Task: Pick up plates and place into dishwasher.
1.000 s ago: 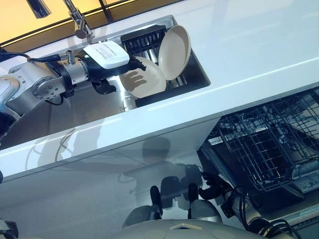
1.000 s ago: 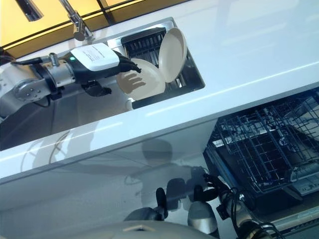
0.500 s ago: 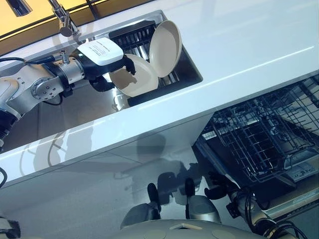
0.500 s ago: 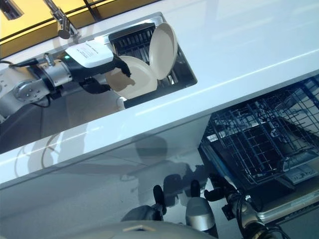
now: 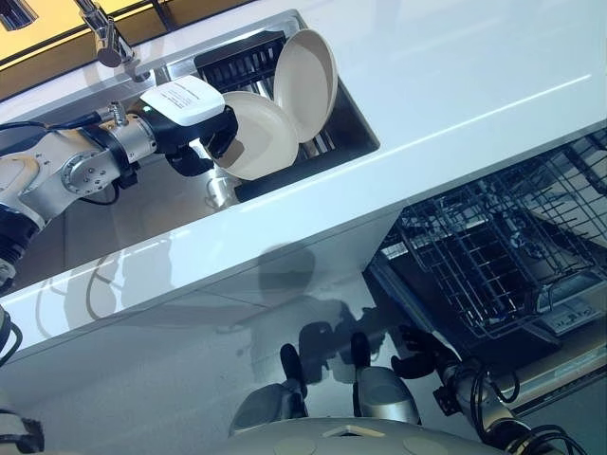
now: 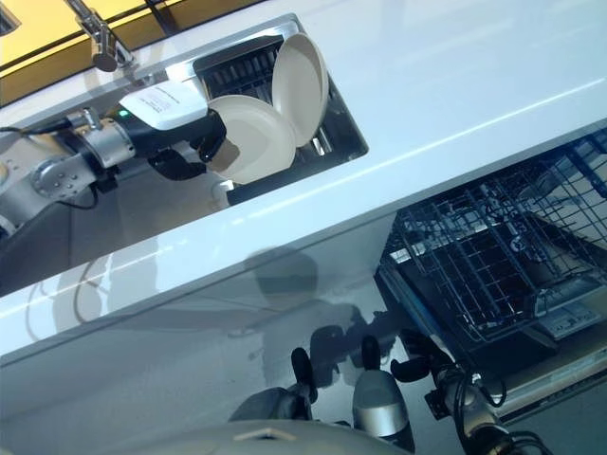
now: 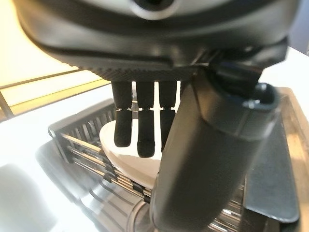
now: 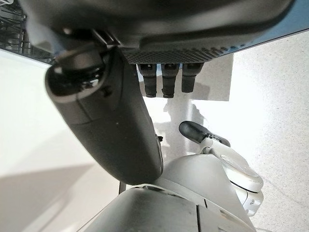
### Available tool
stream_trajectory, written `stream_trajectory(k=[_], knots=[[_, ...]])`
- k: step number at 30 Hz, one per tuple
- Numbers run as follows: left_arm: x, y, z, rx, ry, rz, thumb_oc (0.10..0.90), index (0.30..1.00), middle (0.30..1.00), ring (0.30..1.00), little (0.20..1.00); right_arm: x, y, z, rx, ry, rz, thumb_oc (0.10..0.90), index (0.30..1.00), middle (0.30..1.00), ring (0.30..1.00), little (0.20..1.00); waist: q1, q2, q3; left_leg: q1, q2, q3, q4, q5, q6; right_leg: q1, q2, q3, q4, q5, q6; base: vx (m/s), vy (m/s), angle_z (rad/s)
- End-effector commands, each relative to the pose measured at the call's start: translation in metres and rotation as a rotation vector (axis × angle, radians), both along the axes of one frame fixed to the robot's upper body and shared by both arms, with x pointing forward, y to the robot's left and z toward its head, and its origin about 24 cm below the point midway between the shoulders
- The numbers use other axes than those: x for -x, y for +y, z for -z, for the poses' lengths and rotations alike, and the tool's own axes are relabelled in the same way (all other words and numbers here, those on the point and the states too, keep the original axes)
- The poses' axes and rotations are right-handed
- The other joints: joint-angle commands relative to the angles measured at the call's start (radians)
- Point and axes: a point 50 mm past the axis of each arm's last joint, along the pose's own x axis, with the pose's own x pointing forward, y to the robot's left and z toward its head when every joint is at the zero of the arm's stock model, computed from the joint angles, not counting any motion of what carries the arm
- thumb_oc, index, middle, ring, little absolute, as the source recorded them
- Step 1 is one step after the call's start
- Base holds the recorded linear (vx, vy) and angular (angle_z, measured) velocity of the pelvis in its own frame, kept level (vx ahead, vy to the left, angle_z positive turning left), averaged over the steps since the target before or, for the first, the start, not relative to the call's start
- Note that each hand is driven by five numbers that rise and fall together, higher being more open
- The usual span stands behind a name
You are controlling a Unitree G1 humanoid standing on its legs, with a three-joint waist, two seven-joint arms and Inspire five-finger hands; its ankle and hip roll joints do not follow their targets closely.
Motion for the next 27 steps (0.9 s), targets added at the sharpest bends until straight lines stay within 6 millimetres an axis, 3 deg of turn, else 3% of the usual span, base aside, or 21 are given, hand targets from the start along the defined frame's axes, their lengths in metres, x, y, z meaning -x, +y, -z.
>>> stream_trajectory(k=[1, 20, 21, 22, 27], knots=[[-0.001, 0.013, -0.051, 0.162, -0.216, -0.041, 0.100, 0.300, 0.300, 0.300, 0.200, 0.001, -0.007, -0.008, -0.009, -0.057, -0.008, 0.800, 0.900, 0.900, 0.900, 0.900, -0.013, -0.011, -0.034, 0.005, -0.068, 0.050, 0.017, -0.107, 0.033, -0.060, 0.015, 0.035, 0.060, -0.040, 0.087, 0.00, 0.000, 0.00], [0.005, 0.007, -0.055, 0.184, -0.270, 0.025, 0.100, 0.300, 0.300, 0.300, 0.200, 0.010, -0.004, -0.002, -0.021, -0.023, 0.002, 0.800, 0.900, 0.900, 0.900, 0.900, -0.003, -0.003, -0.095, 0.040, -0.077, 0.040, 0.014, -0.120, 0.032, -0.018, 0.013, 0.029, 0.053, -0.051, 0.092, 0.00, 0.000, 0.00], [0.005, 0.007, -0.055, 0.179, -0.260, 0.021, 0.602, 0.731, 0.731, 0.731, 0.702, 0.011, -0.004, -0.002, -0.021, -0.017, 0.003, 0.800, 0.900, 0.900, 0.900, 0.900, -0.002, -0.002, -0.098, 0.042, -0.077, 0.039, 0.013, -0.120, 0.032, -0.015, 0.013, 0.029, 0.053, -0.051, 0.091, 0.00, 0.000, 0.00], [0.006, 0.006, -0.054, 0.169, -0.249, 0.022, 0.800, 0.900, 0.900, 0.900, 0.900, 0.011, -0.004, -0.002, -0.022, -0.014, 0.003, 0.800, 0.900, 0.900, 0.900, 0.900, -0.002, -0.001, -0.100, 0.044, -0.077, 0.039, 0.012, -0.121, 0.032, -0.014, 0.013, 0.029, 0.052, -0.052, 0.092, 0.00, 0.000, 0.00], [0.006, 0.009, -0.049, 0.115, -0.183, 0.006, 0.800, 0.900, 0.900, 0.900, 0.900, 0.013, -0.006, -0.001, -0.018, 0.005, 0.009, 0.800, 0.900, 0.900, 0.900, 0.900, -0.003, 0.007, -0.107, 0.051, -0.078, 0.041, 0.010, -0.125, 0.033, -0.010, 0.011, 0.030, 0.052, -0.053, 0.095, 0.00, 0.000, 0.00]])
